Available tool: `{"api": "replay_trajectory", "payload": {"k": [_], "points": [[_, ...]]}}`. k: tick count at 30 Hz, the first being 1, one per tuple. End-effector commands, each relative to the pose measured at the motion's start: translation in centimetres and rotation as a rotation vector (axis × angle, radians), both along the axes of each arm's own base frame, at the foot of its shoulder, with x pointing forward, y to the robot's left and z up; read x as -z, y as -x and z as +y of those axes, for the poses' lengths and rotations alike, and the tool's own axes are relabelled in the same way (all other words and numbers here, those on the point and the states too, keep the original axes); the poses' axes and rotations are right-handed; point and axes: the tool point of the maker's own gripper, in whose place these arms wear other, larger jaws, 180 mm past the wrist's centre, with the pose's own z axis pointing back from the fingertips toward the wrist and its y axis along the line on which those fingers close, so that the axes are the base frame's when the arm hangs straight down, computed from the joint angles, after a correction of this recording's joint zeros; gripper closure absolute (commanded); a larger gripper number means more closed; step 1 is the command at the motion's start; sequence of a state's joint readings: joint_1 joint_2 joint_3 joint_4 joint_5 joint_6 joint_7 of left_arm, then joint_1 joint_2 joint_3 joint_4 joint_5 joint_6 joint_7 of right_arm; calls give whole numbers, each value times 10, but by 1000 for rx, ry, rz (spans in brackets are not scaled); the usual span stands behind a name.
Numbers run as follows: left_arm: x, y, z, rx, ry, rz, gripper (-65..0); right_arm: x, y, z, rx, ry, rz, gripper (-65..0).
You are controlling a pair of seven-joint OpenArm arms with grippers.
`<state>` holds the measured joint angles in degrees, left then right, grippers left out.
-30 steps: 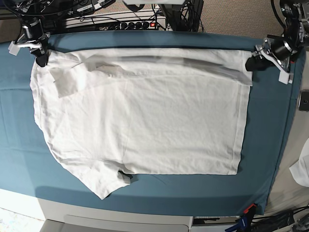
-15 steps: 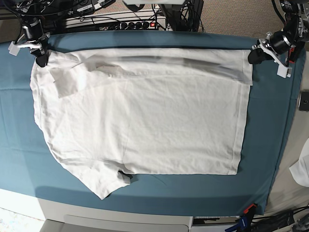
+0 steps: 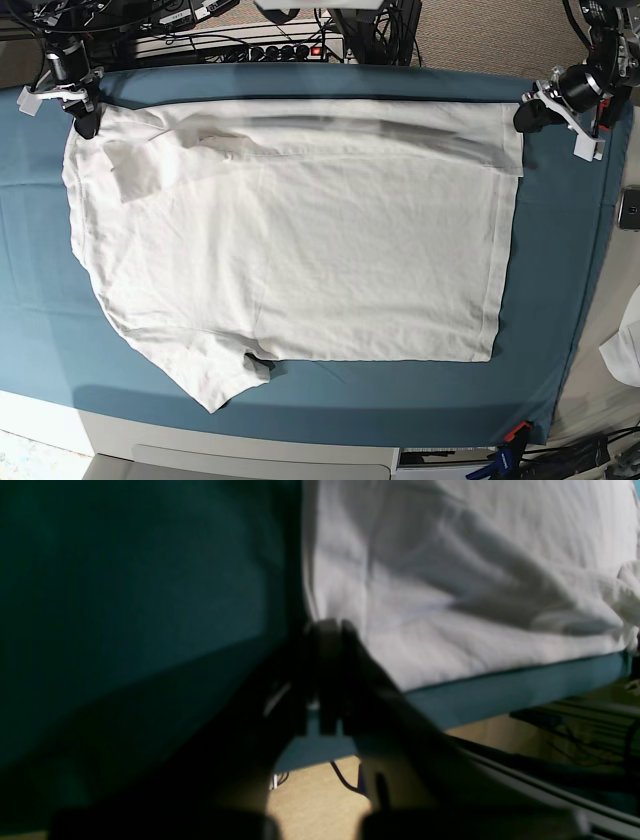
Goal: Fold the T-shirt properly
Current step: 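Pull both held corners apart to stretch the collar edge taut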
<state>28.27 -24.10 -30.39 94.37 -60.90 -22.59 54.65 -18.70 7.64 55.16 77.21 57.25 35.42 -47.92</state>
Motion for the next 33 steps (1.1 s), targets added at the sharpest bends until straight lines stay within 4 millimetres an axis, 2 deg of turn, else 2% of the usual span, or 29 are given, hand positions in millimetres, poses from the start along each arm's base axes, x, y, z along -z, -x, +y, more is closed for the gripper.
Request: {"api": "replay_trajectory", "payload": {"k": [1,6,10,17,21,33], "points": [[2,7,3,21,-23,26,0,6,6,1,-28,8,60,0],[6,19,3,25,-24,59,0,6,9,0,-41,7,77,0],[12,35,7,19,-35,97,0,7,23,-8,-52,30,119,0],[12,36,10,12,-41,100,0,10,50,-16,-60,50,189,0],[14,43,10,19,-43,121,0,10,59,-18,-62,58,212,0],[22,61,13,29,-69,175,0,6,57,-25,-67,78,210,0]]}}
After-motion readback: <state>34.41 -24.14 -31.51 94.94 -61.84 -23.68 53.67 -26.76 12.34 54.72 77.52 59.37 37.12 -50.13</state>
